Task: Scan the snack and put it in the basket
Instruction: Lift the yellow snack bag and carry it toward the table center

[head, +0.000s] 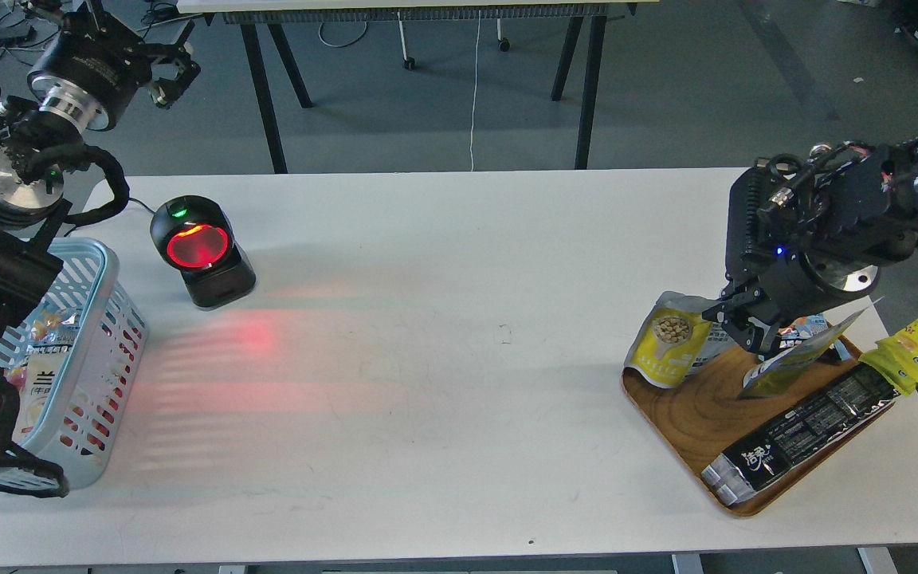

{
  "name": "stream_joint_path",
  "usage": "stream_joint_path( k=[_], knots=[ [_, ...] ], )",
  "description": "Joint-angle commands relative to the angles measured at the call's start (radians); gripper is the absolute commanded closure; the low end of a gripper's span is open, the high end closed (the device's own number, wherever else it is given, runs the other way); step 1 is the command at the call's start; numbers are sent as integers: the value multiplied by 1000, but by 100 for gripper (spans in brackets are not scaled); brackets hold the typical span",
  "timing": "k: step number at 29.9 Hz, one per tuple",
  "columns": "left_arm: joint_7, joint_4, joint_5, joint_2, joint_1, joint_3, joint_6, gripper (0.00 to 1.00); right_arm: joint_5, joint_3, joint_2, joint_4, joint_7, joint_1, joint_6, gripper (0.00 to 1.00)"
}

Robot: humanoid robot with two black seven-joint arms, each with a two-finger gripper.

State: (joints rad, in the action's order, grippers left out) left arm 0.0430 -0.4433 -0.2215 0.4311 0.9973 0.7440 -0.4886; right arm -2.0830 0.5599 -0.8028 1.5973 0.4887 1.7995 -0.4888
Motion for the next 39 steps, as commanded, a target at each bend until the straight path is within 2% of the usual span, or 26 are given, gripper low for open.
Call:
stream_joint_path(
  k=[1, 12, 22, 39],
  knots=[
    [-2, 0, -1, 0, 1, 0, 0, 0, 6, -3, 14, 12, 0, 53, 0, 100],
    [0, 0, -1, 0, 3, 0, 0, 0, 80, -132, 184, -32, 0, 63, 0, 100],
    [0, 0, -1, 0, 0, 0, 0, 0, 144, -175, 474, -227, 0, 9, 0, 100],
    [0, 0, -1, 1, -2, 0, 0, 0, 153, -192, 721, -418, 0, -75, 0, 100]
  ],
)
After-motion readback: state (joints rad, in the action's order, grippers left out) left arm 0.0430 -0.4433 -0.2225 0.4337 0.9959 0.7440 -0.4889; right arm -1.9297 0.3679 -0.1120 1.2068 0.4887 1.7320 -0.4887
